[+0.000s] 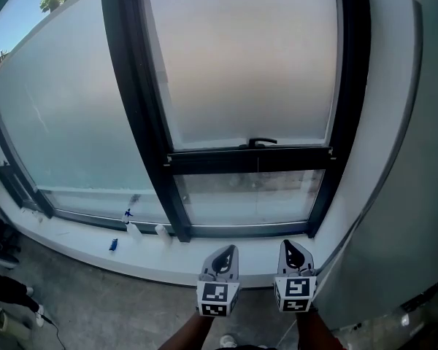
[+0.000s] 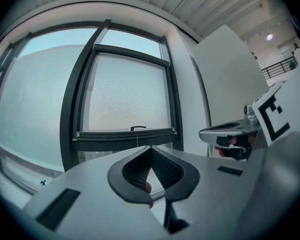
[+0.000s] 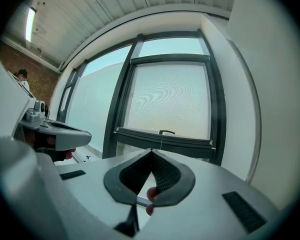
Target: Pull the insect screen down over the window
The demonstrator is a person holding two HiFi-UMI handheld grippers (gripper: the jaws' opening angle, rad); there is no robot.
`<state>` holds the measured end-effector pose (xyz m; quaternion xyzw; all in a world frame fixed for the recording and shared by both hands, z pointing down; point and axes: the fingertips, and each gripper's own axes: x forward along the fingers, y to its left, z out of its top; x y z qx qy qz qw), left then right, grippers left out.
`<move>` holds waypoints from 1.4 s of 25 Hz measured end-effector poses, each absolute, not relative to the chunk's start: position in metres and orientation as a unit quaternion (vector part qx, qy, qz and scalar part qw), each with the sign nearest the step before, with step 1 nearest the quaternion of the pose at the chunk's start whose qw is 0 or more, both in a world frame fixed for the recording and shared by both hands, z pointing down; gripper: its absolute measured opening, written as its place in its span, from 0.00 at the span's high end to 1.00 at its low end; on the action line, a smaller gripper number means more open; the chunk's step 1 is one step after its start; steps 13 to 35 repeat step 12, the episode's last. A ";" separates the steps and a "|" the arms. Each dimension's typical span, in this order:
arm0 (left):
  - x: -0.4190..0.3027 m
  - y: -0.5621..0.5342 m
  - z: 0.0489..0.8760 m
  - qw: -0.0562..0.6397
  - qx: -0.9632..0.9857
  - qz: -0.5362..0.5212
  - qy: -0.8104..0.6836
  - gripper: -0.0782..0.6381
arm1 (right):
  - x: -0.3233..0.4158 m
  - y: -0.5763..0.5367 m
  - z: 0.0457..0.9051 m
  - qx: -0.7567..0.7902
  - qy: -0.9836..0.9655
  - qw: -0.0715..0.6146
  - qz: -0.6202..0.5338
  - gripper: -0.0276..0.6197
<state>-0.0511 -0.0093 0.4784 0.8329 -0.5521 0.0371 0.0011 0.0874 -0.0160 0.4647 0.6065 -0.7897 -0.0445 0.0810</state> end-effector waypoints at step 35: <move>-0.055 0.008 0.494 0.018 0.822 0.053 -0.566 0.89 | 0.083 -0.002 0.475 0.586 -0.803 0.095 -0.049 0.95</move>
